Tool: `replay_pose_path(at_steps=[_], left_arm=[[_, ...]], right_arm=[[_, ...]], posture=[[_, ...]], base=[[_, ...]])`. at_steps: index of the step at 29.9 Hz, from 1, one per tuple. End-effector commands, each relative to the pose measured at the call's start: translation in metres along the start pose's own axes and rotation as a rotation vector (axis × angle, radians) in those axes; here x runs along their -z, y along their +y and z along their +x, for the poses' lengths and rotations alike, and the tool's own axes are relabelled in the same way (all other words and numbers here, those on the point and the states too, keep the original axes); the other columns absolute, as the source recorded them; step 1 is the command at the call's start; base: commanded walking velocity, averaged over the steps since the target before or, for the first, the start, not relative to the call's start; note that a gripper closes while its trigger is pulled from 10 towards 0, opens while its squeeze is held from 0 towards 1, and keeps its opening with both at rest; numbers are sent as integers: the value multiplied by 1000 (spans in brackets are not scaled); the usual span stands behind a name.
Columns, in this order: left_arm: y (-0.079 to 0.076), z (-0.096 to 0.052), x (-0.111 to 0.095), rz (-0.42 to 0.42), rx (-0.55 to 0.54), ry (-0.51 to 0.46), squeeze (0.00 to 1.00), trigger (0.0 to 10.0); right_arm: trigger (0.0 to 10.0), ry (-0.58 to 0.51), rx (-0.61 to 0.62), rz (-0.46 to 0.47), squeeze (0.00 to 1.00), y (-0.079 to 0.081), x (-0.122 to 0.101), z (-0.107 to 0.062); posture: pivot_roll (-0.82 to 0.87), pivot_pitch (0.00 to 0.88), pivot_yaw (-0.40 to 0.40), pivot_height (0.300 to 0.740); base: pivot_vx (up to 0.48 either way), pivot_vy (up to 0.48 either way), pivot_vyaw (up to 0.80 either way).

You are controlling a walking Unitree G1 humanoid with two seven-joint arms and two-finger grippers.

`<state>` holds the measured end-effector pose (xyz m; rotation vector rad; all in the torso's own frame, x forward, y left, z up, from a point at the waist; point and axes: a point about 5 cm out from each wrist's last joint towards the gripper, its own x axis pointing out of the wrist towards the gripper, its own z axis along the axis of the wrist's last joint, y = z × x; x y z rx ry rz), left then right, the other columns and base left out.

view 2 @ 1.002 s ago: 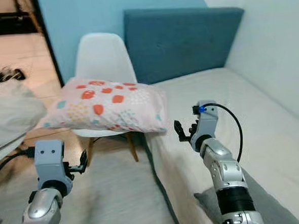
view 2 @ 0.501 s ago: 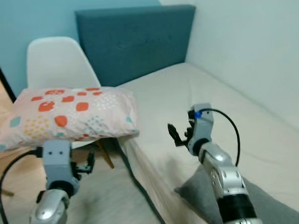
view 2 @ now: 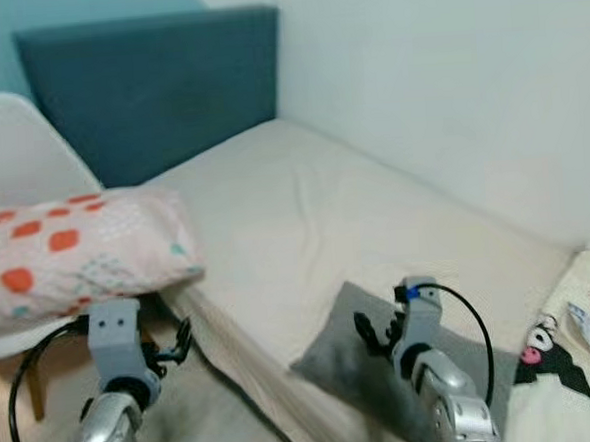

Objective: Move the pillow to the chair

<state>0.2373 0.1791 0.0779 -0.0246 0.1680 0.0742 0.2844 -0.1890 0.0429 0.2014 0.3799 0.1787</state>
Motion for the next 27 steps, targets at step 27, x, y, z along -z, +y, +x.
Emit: replay_pose_path(at_steps=[27], left_arm=[[20,4,6,60,-62,-21,0,10000]], right_arm=[[10000,32,-41,7,0,-6,0,10]], posture=[[25,0,-120,736]], base=[[0,0,-715]])
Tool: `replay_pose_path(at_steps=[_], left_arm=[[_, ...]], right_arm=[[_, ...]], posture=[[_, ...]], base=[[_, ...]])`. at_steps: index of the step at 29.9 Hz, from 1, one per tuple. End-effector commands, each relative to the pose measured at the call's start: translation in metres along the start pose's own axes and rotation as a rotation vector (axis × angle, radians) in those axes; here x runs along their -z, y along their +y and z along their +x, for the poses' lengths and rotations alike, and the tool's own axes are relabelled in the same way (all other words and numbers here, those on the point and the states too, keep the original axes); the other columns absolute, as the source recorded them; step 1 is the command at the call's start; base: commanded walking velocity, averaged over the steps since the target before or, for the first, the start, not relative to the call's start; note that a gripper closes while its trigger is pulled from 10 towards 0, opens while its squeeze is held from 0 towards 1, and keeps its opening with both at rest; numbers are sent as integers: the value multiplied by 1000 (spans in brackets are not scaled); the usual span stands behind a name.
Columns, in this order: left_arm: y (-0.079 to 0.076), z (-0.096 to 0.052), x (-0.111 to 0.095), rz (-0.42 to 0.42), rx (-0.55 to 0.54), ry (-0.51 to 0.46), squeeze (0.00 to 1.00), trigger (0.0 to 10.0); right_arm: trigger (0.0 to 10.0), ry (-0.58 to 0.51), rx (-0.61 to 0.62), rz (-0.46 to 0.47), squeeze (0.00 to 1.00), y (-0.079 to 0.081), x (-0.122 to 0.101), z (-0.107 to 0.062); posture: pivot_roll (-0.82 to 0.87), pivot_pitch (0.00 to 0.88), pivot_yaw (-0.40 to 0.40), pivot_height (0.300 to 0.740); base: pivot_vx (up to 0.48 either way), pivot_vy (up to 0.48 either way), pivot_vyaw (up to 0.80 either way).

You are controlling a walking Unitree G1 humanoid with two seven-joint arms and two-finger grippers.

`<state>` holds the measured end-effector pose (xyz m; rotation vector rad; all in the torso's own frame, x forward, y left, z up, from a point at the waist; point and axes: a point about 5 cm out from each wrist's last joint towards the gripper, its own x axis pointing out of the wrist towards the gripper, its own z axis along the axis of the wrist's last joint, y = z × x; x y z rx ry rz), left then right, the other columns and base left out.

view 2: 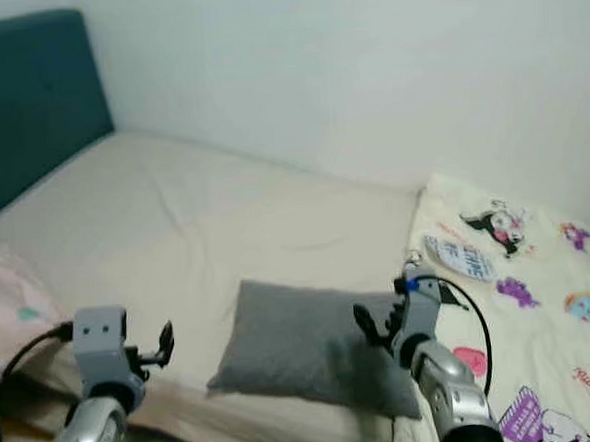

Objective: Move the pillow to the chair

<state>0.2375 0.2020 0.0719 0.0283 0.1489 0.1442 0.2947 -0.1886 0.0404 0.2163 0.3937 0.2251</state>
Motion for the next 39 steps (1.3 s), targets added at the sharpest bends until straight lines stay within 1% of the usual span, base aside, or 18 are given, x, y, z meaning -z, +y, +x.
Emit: replay_pose_path(at_steps=[1,4,9,11,16,23,31,33,39], left_arm=[[-2,1,1,16,10,-1,0,10000],[0,2,1,19,5,-1,0,10000],[3,1,1,26,-2,-4,0,10000],[4,1,0,30,-6,-7,0,10000],[7,0,-1,37,-12,-9,0,10000],[11,-1,-2,45,-20,-16,0,10000],[12,-1,-3,52,-22,-20,0,10000],[14,0,-5,58,-25,-26,0,10000],[16,0,-6,62,-30,-31,0,10000]], right_arm=[[10000,18,1,-2,0,-3,2,1],[10000,20,-8,2,0,-1,2,3],[10000,1,-13,46,0,-2,-5,11],[10000,28,26,41,0,-5,-6,15],[10000,31,47,50,0,-8,-10,18],[10000,24,76,57,0,-15,-12,18],[10000,14,103,70,0,-21,-16,17],[10000,5,109,82,0,-25,-20,16],[10000,-9,118,106,0,-30,-23,15]], posture=[[25,0,-119,736],[23,0,-118,736],[29,0,-119,736],[29,0,-118,736],[33,0,-119,721],[34,0,-121,696],[32,0,-125,681],[32,0,-127,671],[32,0,-129,656]], base=[[0,0,-669],[0,0,-640],[0,0,0],[0,0,0],[0,0,0],[0,0,0],[0,0,0],[0,0,0],[0,0,0]])
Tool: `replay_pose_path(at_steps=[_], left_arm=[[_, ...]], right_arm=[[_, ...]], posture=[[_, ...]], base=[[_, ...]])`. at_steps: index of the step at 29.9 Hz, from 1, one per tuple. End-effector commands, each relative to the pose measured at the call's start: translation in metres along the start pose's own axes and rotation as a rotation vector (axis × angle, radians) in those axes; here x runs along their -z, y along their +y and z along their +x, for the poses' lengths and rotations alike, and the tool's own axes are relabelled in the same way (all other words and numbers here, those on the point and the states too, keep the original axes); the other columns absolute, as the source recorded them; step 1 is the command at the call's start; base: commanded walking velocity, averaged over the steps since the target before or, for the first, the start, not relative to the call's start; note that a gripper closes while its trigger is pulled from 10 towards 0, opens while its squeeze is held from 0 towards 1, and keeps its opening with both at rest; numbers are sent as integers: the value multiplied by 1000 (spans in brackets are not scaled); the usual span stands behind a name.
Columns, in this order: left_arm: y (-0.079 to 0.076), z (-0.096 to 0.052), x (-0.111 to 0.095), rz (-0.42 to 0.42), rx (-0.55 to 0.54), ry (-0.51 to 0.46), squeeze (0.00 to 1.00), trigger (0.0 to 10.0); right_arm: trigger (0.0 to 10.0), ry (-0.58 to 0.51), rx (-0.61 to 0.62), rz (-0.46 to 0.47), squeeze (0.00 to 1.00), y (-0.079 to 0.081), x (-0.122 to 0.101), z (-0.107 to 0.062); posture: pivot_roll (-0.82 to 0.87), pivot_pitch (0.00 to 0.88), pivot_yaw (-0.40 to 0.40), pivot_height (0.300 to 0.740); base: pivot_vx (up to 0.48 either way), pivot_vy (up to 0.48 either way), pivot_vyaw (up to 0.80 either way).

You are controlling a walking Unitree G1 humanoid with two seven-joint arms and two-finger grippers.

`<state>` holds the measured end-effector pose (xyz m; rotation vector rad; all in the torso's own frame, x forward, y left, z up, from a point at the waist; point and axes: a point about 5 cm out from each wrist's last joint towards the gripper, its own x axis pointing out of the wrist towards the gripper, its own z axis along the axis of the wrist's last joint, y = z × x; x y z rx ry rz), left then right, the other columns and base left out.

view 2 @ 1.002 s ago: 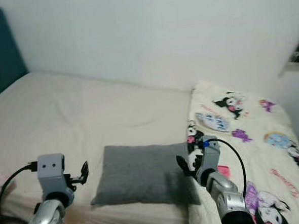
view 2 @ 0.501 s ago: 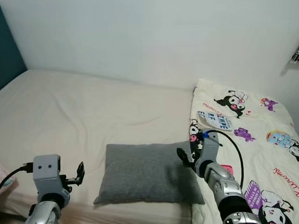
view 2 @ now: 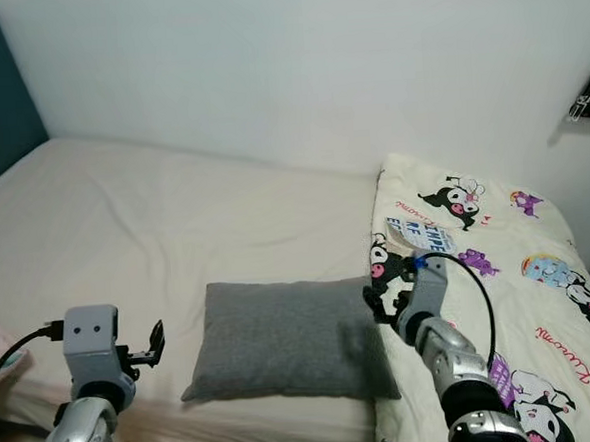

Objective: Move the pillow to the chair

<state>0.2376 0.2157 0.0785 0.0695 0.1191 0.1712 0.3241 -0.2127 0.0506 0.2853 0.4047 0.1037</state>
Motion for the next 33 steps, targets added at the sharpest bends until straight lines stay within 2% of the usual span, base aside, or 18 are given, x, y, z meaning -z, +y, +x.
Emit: replay_pose_path(at_steps=[1,13,15,22,27,29,30,33], left_arm=[[3,-1,0,28,-1,-2,0,10000],[11,0,-8,46,-16,-25,0,10000],[11,-1,-9,49,-16,-26,0,10000],[12,-2,-9,54,-15,-27,0,10000],[16,-9,-12,74,-9,-21,0,10000],[17,-10,-12,75,-10,-20,0,10000],[19,-13,-11,81,-11,-13,0,10000],[20,-15,-11,86,-10,-8,0,10000]], right_arm=[[10000,-5,20,31,0,-6,0,-1],[10000,-43,30,62,0,-10,-12,0],[10000,-52,45,66,0,-15,-15,-1],[10000,-62,60,75,0,-20,-18,-3],[10000,-67,136,111,0,-36,-14,-10],[10000,-67,146,109,0,-38,-14,-11],[10000,-49,222,85,0,-49,-10,-15],[10000,-39,276,79,0,-57,-7,-20]], posture=[[33,0,-128,651],[33,0,-122,606],[33,0,-118,596],[33,0,-112,586],[47,0,-107,561],[47,0,-107,556],[50,0,-103,546],[54,4,-103,536]], base=[[0,0,0],[0,0,0],[0,0,0],[0,0,0],[0,0,0],[0,0,0],[0,0,0],[0,0,0]])
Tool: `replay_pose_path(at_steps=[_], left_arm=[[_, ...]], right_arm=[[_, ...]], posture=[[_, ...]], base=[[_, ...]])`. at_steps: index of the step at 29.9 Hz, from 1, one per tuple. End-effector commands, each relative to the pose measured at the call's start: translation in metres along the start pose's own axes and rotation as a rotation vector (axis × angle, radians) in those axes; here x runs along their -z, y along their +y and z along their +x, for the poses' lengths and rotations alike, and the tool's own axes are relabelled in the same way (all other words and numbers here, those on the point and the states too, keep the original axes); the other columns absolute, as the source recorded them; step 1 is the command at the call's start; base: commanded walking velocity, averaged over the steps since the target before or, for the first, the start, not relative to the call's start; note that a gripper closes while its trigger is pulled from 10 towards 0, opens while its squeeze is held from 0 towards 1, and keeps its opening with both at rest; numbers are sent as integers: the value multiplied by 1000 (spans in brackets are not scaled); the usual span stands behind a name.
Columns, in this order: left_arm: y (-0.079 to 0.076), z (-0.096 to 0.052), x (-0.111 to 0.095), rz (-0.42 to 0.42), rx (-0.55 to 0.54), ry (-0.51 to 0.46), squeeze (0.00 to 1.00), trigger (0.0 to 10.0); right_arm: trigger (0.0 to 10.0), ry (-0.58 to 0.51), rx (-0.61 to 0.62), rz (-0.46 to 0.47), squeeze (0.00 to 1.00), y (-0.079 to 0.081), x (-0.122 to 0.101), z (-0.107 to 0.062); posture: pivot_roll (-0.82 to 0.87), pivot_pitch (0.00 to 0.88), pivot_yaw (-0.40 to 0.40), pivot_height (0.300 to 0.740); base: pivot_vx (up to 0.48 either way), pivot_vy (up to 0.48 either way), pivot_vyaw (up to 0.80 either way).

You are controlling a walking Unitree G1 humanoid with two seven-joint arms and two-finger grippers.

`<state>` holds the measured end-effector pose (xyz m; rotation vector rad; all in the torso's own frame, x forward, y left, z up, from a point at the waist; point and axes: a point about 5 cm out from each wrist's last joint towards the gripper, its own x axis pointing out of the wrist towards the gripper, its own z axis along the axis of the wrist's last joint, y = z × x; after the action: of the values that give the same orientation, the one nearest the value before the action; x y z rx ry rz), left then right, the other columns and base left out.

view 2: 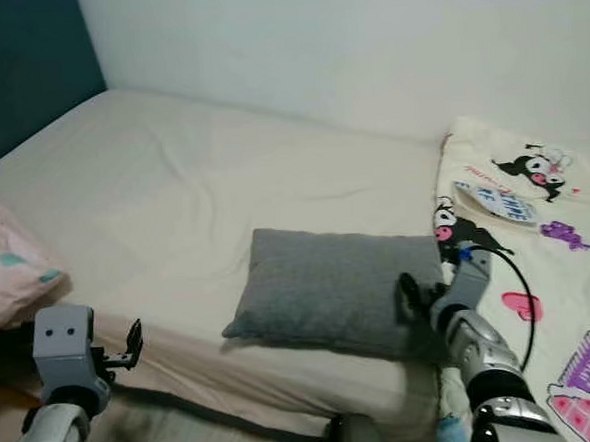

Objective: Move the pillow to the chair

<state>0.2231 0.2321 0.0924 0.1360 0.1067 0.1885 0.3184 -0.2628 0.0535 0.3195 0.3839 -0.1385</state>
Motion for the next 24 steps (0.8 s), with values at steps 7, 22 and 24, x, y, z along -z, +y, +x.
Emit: replay_pose_path(at_steps=[7,22,24], left_arm=[[2,-7,-1,31,18,17,0,10000],[21,-16,-16,93,8,13,0,10000],[21,-16,-16,93,8,13,0,10000]], right_arm=[[10000,46,138,13,0,-24,18,-9],[10000,34,36,482,0,-18,42,-12],[10000,34,36,482,0,-18,42,-12]], posture=[[54,29,-95,531],[82,146,-65,531],[82,146,-65,531]], base=[[0,0,0],[0,0,0],[0,0,0]])
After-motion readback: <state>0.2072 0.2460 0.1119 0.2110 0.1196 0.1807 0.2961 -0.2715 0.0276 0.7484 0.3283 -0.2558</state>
